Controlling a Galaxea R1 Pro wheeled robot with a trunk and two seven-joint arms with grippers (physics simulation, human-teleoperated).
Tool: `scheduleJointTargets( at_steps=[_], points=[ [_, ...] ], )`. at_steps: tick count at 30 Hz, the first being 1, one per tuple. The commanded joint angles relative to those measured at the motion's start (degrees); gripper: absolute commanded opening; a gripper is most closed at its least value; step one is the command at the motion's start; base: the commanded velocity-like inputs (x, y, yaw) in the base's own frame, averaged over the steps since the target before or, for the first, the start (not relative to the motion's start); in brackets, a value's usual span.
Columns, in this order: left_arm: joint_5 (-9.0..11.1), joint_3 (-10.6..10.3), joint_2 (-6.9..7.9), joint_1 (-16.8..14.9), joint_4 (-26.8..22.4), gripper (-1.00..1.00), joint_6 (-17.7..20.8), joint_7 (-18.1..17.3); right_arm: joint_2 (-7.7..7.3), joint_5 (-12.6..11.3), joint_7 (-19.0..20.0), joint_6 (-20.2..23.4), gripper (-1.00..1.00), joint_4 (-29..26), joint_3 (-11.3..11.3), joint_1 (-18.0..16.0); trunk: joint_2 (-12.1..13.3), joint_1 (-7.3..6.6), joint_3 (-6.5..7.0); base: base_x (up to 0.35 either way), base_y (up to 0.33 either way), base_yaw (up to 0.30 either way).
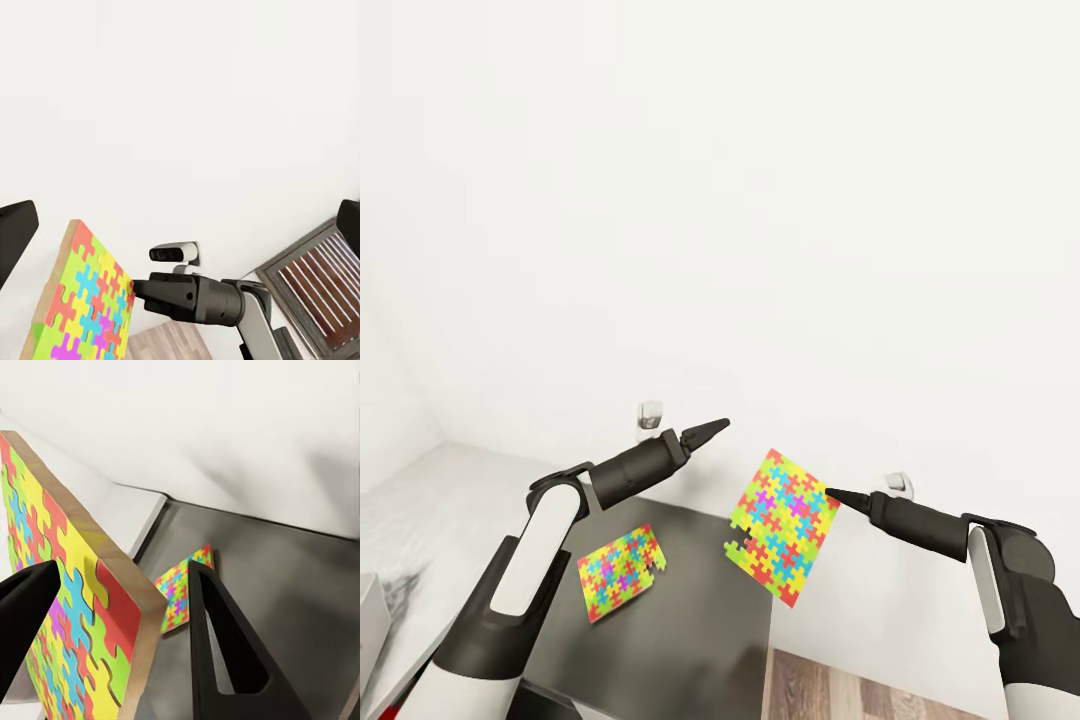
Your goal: Put all the toys in the child's room - the three board games (two on the bed and one on the table), the two jigsaw puzzles on the table, and the tennis ball on the table - inside the toy box on the table in the child's room.
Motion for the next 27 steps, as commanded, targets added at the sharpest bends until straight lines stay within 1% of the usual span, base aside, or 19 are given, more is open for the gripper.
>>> scheduleJointTargets(
  at_steps=[1, 8, 15, 18, 23, 27],
  points=[
    [-0.06, -0.02, 0.03, -0.03, -0.02, 1.0, 0.12, -0.19, 0.0, -0.3, -0.09, 0.46, -1.0, -0.04, -0.03, -0.05, -0.12, 0.04, -0.03, 0.0, 0.0, -0.004],
    [-0.06, 0.03, 0.06, 0.33, -0.13, 1.0, 0.02, -0.28, 0.04, -0.3, -0.25, 0.46, -1.0, -0.2, -0.08, -0.04, -0.12, 0.04, 0.37, 0.0, 0.0, -0.008],
    [0.17, 0.21, 0.21, 0.63, -0.01, 1.0, -0.28, -0.36, 0.01, -0.43, -1.65, 0.46, -1.0, 0.17, -0.34, -0.04, -0.12, 0.04, 0.5, 0.0, 0.0, -0.003],
    [0.36, 0.22, 0.4, 0.77, 0.03, 1.0, -0.43, -0.85, 0.02, -0.4, -1.88, 0.46, -1.0, 0.26, -0.39, -0.03, -0.12, 0.04, 0.52, 0.0, 0.0, 0.0],
    [0.18, 0.07, 0.63, 0.93, 0.02, 1.0, -0.6, -3.26, 0.03, -0.54, -2.18, 0.46, -1.0, 0.31, -0.33, -0.02, -0.12, 0.04, 0.54, 0.0, 0.0, 0.0],
    [0.02, 0.06, 0.69, 0.99, 0.0, 1.0, -0.65, -4.3, 0.0, -0.59, -2.24, 0.46, -1.0, -0.02, -0.19, -0.02, -0.12, 0.04, 0.54, 0.0, 0.0, 0.0]
  ],
)
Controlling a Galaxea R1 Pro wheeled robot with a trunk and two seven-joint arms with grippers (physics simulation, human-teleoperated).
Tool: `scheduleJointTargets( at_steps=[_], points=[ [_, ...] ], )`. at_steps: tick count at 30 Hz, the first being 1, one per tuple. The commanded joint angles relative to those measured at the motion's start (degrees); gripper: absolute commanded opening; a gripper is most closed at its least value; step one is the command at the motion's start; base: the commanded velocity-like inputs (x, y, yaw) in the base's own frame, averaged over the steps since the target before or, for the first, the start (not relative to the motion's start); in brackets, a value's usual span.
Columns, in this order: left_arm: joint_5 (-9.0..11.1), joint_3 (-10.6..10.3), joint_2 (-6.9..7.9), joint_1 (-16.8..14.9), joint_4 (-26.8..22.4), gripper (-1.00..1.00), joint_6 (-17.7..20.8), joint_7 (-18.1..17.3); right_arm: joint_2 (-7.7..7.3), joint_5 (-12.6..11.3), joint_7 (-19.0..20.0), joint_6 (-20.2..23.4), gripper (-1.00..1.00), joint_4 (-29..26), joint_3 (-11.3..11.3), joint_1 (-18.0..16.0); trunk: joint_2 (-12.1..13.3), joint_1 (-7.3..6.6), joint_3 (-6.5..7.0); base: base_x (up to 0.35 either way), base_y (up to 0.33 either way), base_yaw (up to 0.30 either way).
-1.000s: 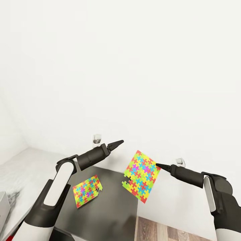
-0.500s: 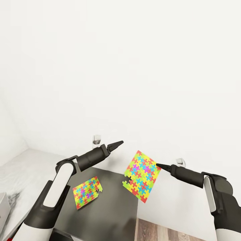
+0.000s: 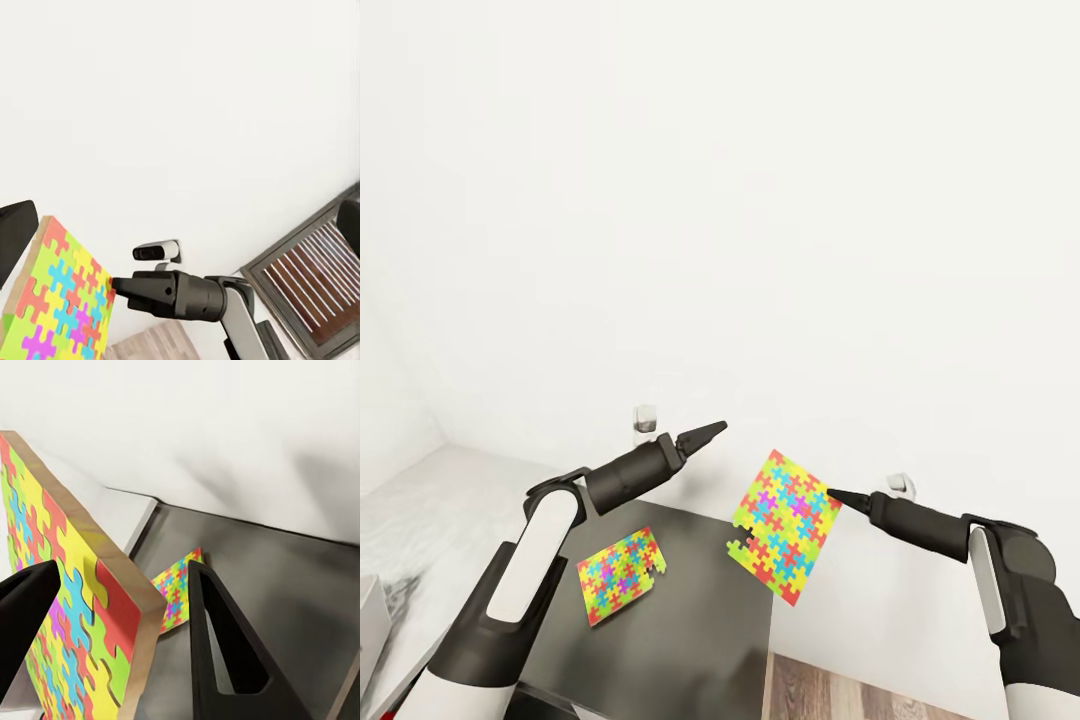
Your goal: Put all the toys in the child's room - the three board games (two on the bed and one on the table), the two jigsaw puzzles on the table, and the tennis ball on the table - inside the toy box on the table in the child's room.
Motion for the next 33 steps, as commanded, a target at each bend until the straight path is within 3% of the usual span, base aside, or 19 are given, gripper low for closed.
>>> scheduleJointTargets(
  at_steps=[1, 15, 33],
  points=[
    [0.03, -0.01, 0.04, -0.05, 0.0, 1.0, 0.18, -0.24, -0.02, -0.34, -0.12, 0.45, -1.0, -0.13, 0.0, -0.06, -0.13, 0.04, -0.13, 0.0, 0.0, 0.0],
    [0.64, 0.53, -0.3, 0.88, 0.09, 1.0, 0.27, 0.74, -1.15, -0.73, -0.01, 0.45, -1.0, -2.31, 0.07, 0.05, -0.13, 0.04, -0.04, 0.0, 0.0, 0.013],
    [0.22, 0.68, -0.35, 1.47, 0.1, 1.0, 0.16, 0.93, -1.16, -0.5, -0.07, 0.45, -1.0, -2.53, 0.12, 0.04, -0.13, 0.04, 0.77, 0.0, 0.0, 0.222]
  ],
)
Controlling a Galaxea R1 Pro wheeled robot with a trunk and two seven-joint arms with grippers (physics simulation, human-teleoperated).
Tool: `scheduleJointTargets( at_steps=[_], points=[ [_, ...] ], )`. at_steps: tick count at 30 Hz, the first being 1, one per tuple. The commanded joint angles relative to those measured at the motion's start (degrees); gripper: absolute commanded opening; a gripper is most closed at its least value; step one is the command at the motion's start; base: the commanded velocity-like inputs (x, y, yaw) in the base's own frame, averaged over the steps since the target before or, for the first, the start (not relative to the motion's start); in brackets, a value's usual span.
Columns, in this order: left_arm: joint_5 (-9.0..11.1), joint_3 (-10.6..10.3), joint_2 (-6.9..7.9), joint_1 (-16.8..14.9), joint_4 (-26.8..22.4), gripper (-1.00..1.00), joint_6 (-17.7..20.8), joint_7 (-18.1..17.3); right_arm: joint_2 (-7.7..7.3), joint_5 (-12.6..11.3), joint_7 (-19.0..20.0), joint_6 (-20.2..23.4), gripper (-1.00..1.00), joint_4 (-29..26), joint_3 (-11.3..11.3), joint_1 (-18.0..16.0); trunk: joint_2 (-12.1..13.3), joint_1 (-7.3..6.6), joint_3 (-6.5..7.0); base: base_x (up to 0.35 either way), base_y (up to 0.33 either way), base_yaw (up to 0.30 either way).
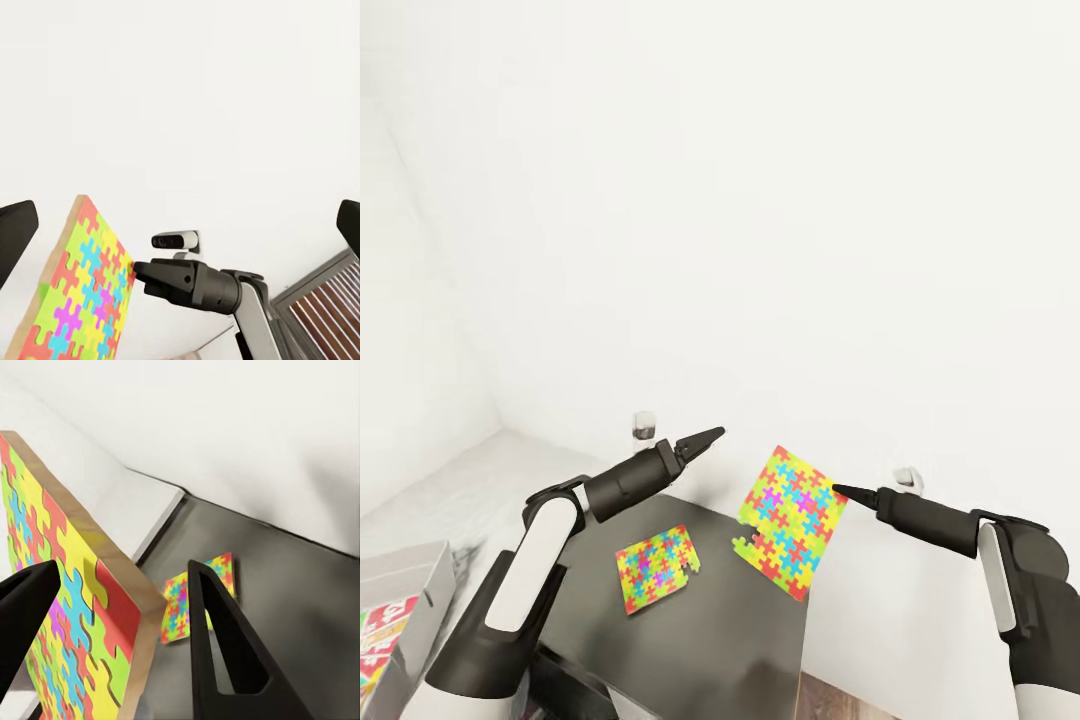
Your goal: Put all the toys in the child's room - the three board games (two on the bed and one on the table), the two jigsaw puzzles on the table, and the tennis ball on the table - inside the toy box on the table in the child's room.
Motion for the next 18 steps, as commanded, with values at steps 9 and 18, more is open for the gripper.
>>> scheduleJointTargets(
  at_steps=[9, 18],
  points=[
    [-0.04, 0.03, 0.01, 0.01, 0.02, 1.0, -0.16, -0.21, 0.0, -0.3, -0.11, 0.47, -1.0, -0.03, -0.04, -0.04, -0.13, 0.04, 0.28, 0.0, 0.0, 0.257],
    [-0.02, -0.01, 0.01, 0.03, 0.02, 1.0, -0.24, -0.23, 0.0, -0.31, -0.11, 0.47, -1.0, -0.03, -0.04, -0.04, -0.13, 0.04, 0.65, 0.0, 0.0, 0.244]
  ],
)
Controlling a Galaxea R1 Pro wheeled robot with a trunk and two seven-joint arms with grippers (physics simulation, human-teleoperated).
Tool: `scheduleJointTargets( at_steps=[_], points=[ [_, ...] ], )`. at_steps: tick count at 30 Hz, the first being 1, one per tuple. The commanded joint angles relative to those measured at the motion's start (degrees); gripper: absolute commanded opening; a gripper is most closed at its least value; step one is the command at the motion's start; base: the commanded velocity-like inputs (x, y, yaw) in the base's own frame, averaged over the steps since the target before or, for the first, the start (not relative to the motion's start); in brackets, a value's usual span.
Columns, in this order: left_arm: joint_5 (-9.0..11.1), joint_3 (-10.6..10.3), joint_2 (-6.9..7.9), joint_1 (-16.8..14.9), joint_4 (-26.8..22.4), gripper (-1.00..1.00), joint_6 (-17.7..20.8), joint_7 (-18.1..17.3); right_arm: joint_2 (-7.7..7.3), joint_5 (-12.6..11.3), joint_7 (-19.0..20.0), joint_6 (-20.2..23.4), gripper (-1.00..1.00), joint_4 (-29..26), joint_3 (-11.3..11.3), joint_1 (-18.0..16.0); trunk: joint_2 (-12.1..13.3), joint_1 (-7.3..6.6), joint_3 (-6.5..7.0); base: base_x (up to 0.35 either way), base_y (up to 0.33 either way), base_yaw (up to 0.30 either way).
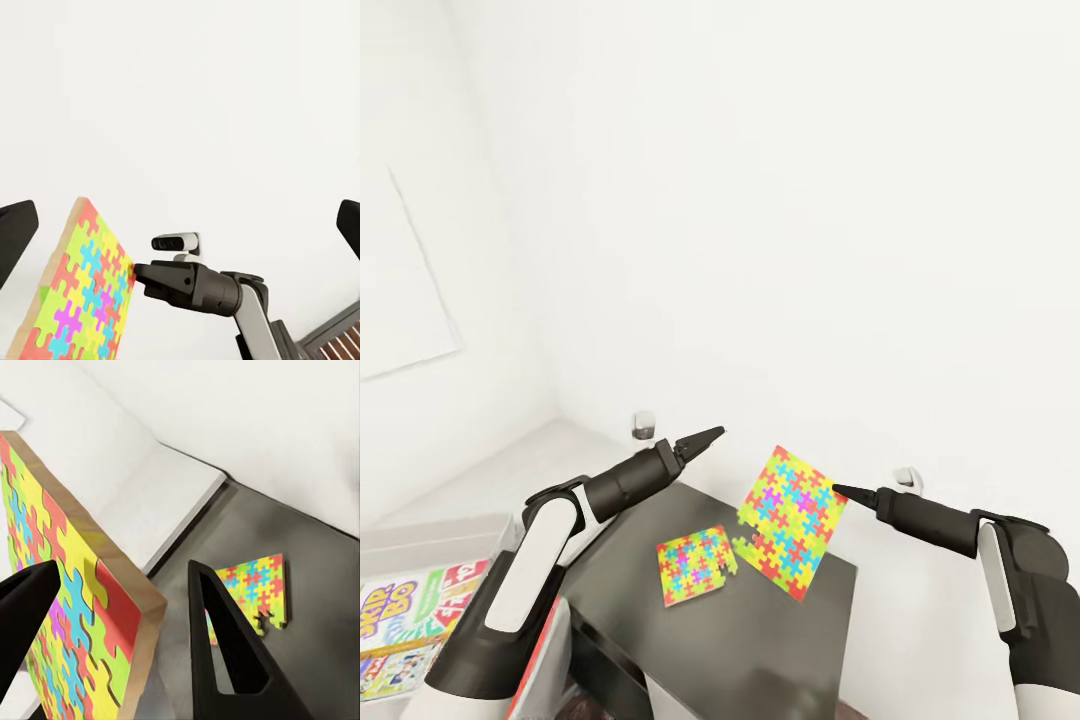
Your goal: Put all the toys in the child's room - the three board games (two on the bed and one on the table), the two jigsaw puzzles on the table, and the tennis ball on the table - inside the toy box on the table in the child's room.
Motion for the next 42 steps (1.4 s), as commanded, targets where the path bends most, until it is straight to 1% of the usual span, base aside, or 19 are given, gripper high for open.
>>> scheduleJointTargets(
  at_steps=[1, 10, 26, 34, 42],
  points=[
    [0.04, -0.02, 0.02, -0.07, 0.01, 1.0, 0.16, -0.11, -0.01, -0.38, -0.11, 0.48, -1.0, -0.02, -0.04, -0.05, -0.13, 0.04, -0.11, 0.0, 0.0, 0.171],
    [0.28, -0.07, 0.02, -0.11, 0.01, 1.0, 0.19, -0.11, 0.07, -0.35, -0.13, 0.48, -1.0, -0.02, -0.04, -0.05, -0.13, 0.04, -0.01, -0.07, 0.109, 0.07],
    [0.49, -0.29, -0.06, -0.17, 0.01, 1.0, 0.25, -0.26, 0.23, -0.29, -0.23, 0.48, -1.0, -0.02, -0.04, -0.05, -0.13, 0.04, 0.03, -0.142, 0.258, 0.024],
    [0.23, -0.35, -0.11, -0.1, -0.16, 1.0, 0.09, -0.16, 0.32, -0.2, -0.44, 0.48, -1.0, -0.02, -0.04, -0.05, -0.13, 0.04, 0.17, -0.063, 0.251, 0.19],
    [0.08, -0.38, -0.14, -0.07, -0.23, 1.0, 0.04, -0.12, 0.37, -0.18, -0.59, 0.48, -1.0, -0.02, -0.04, -0.05, -0.13, 0.04, 0.35, -0.017, 0.087, 0.254]
  ],
)
